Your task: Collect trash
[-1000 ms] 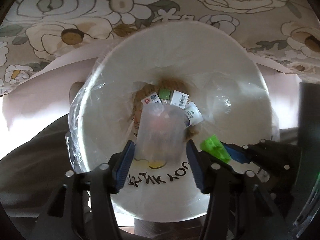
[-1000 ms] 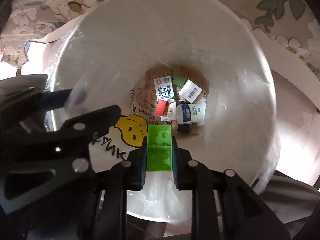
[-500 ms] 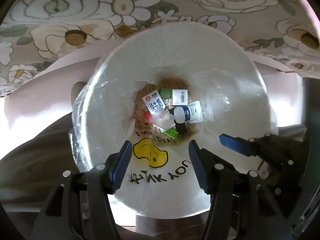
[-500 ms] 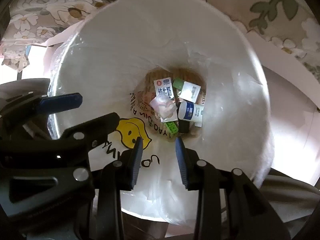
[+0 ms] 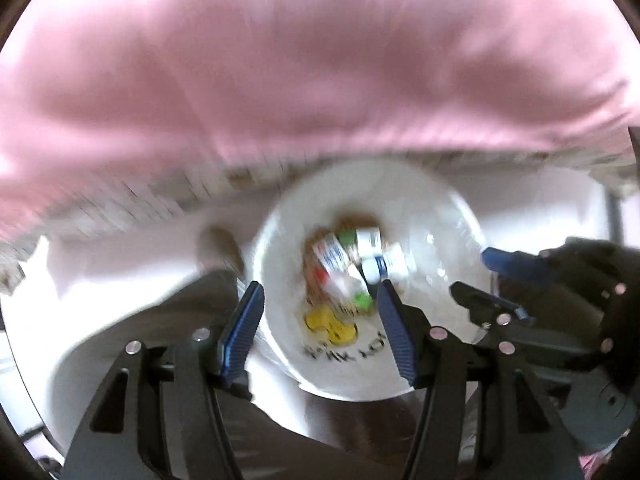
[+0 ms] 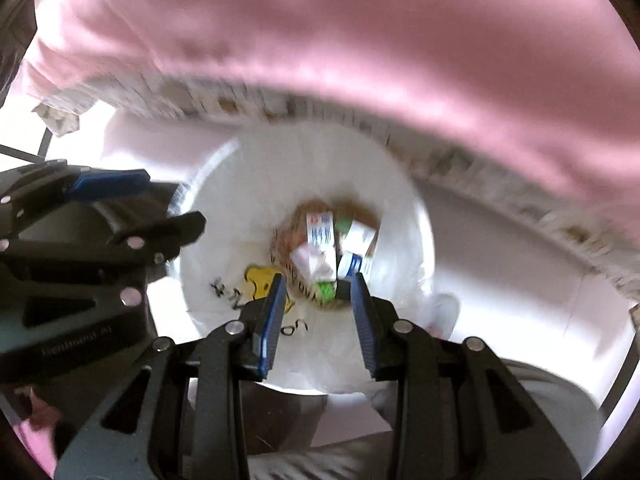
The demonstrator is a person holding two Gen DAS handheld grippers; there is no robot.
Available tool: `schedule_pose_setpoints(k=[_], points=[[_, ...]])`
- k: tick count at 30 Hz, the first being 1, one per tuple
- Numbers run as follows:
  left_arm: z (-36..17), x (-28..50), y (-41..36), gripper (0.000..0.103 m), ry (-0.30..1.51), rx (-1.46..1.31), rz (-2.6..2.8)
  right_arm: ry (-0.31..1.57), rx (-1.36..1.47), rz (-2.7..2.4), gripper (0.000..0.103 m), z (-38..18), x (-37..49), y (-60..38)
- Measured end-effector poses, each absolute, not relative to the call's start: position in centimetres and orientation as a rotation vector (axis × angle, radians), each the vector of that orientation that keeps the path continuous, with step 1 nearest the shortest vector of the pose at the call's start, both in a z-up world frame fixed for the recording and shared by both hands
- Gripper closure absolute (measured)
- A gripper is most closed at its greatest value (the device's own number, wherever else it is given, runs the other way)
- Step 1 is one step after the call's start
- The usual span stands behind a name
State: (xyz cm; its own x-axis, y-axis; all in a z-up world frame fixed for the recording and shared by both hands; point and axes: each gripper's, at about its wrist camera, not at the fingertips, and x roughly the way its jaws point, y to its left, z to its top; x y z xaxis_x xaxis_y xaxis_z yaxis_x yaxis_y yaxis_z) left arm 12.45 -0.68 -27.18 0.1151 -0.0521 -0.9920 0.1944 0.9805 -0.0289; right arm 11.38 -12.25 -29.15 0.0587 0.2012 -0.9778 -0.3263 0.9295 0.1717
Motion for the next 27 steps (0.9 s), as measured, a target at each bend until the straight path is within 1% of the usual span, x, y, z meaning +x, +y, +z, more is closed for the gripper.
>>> schedule_pose_setpoints(k=[3,4,7,9,11,12,15,17,19,24,27], points=[[-22.1,12.1,-0.6,0.041,1.321,0.153,-0.181,1.366,-0.128,0.385,0.068,-24.7,11.5,-12.8],[-21.0,12.0,-0.6,0.039,1.298,0.157,-0.183,1.325,-0.133,0.377,0.066,-22.7,11.5,-13.1],[-17.0,11.4,-0.6,0.037,1.202,0.185,-0.179,1.223,-0.162,0.343,0.056,-18.4,11.1,-13.6],[-14.2,10.7,-0.5,0.037,1.132,0.199,-0.166,1.171,-0.178,0.329,0.056,-15.9,10.7,-14.0],[-12.0,10.0,-0.4,0.032,1.077,0.201,-0.156,1.133,-0.173,0.319,0.055,-13.9,10.2,-14.4],[-10.9,9.6,-0.3,0.030,1.049,0.202,-0.152,1.118,-0.173,0.314,0.052,-13.1,9.9,-14.5],[-8.3,8.3,-0.4,0.023,0.977,0.233,-0.144,1.055,-0.197,0.286,0.048,-10.3,8.7,-14.9],[-6.8,7.3,-0.6,0.017,0.925,0.257,-0.128,1.000,-0.224,0.256,0.044,-8.2,7.5,-15.1],[-5.3,6.3,-0.5,0.012,0.881,0.271,-0.116,0.951,-0.238,0.236,0.034,-6.3,6.6,-15.4],[-2.7,4.0,0.2,0.011,0.813,0.264,-0.094,0.868,-0.205,0.219,0.025,-2.8,4.2,-15.7],[-1.9,2.5,0.4,0.010,0.800,0.267,-0.100,0.843,-0.202,0.216,0.023,-2.0,2.9,-15.2]])
